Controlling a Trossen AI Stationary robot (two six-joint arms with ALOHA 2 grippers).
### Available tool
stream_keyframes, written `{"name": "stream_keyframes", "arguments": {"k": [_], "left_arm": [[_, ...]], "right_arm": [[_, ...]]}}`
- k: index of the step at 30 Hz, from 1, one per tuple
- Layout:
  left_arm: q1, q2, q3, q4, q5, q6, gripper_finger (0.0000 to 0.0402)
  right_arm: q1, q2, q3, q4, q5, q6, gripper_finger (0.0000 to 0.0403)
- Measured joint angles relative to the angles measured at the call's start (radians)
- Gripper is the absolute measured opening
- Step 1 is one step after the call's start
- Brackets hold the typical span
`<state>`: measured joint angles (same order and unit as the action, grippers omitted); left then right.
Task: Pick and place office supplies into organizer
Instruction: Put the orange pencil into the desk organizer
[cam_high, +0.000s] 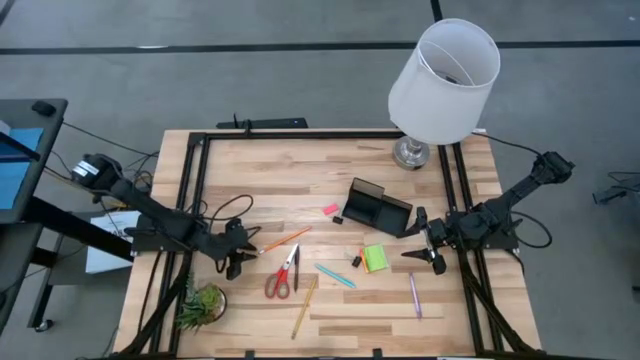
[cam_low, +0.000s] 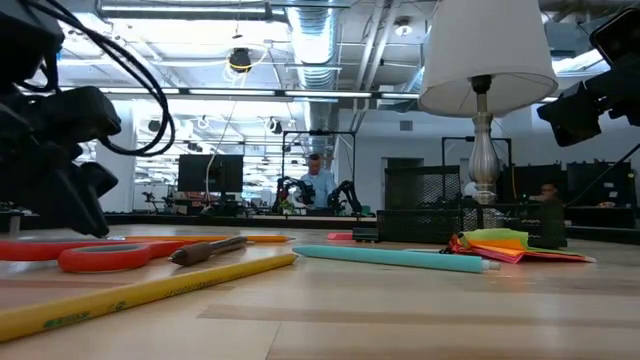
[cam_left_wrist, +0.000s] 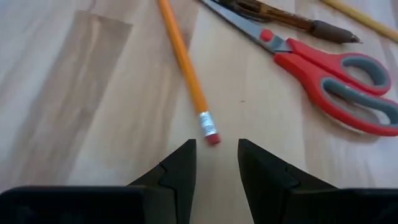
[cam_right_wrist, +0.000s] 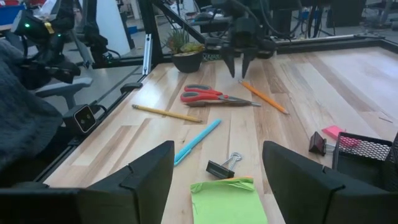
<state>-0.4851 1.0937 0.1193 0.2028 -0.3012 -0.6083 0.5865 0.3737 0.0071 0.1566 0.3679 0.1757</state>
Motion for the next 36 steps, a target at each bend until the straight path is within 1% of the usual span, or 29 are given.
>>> {"name": "stream_keyframes", "arguments": {"k": [8,12,16,27,36], "left_arm": [[-0.038,0.107,0.037,0.004,-0.094,-0.059,0.0109],[-0.038,0.168,0.04,0.021,-0.125,-0.12,0.0109],[-0.041,0.21,0.04,0.071,-0.142,-0.129,0.0109],[-0.091,0.215,0.038,0.06,-0.149,-0.118,0.0073],[-0.093,0.215,0.04,0.028,-0.144,-0.152,0.0066]], "right_arm": [[0.0,0.0,0.0,0.0,0.0,0.0,0.024],[0.0,0.0,0.0,0.0,0.0,0.0,0.024],[0.0,0.0,0.0,0.0,0.0,0.0,0.024],[0.0,0.0,0.0,0.0,0.0,0.0,0.024],[0.0,0.0,0.0,0.0,0.0,0.0,0.024]]}}
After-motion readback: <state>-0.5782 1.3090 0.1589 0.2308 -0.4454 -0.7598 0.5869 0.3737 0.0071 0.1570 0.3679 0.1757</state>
